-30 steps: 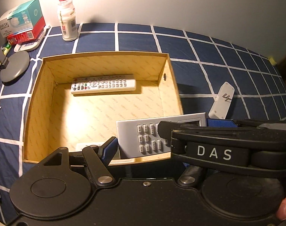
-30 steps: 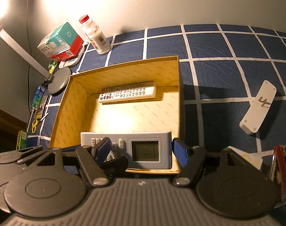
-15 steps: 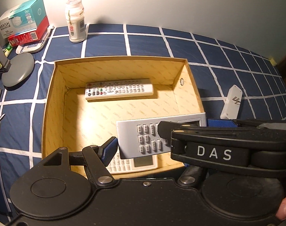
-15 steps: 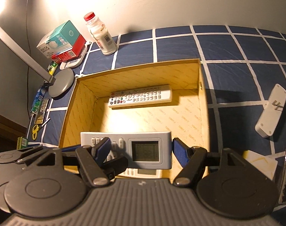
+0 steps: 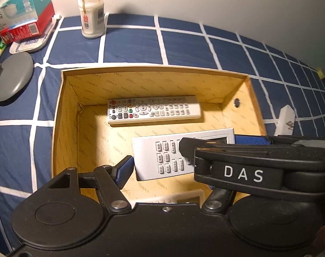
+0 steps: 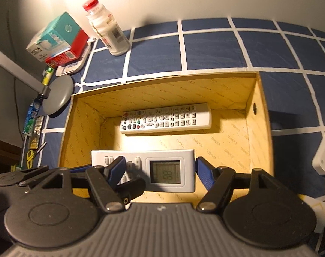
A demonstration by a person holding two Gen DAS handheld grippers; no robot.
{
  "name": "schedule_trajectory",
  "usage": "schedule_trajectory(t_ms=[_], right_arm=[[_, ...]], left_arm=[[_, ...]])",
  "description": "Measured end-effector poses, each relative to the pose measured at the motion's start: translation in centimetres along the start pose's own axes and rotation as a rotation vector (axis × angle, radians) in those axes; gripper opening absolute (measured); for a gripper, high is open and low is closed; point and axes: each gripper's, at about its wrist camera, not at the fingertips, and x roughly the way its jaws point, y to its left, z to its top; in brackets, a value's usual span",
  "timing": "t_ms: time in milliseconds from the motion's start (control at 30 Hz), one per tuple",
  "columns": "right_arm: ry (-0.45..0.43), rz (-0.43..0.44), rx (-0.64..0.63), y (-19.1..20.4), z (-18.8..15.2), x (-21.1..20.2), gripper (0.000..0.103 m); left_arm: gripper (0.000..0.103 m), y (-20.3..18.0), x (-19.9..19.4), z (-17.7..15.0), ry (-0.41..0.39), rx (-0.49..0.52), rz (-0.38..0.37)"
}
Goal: Organize objects
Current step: 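Lower the LCD-screen remote into the box and open the right gripper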
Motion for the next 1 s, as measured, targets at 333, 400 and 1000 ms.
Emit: schedule_trajectory(t_ms=[333,400,1000], right_arm=[[0.092,-0.028,0.034,-1.3,2.1,5.8,0.071],[0.105,-0.03,0.036,-1.4,2.4,6.7,0.071],[0.164,-0.029,0.056,-2.5,3.7,11.4,0.072]], left_arm=[[0.066,1.9,5.5,2.0,0.097,-0.022,-0.028],[0.066,2.3,6.3,2.3,0.11,-0.025,-0.03],[0.065,4.0,10.6,3.8,0.173,-0.038,-0.034]])
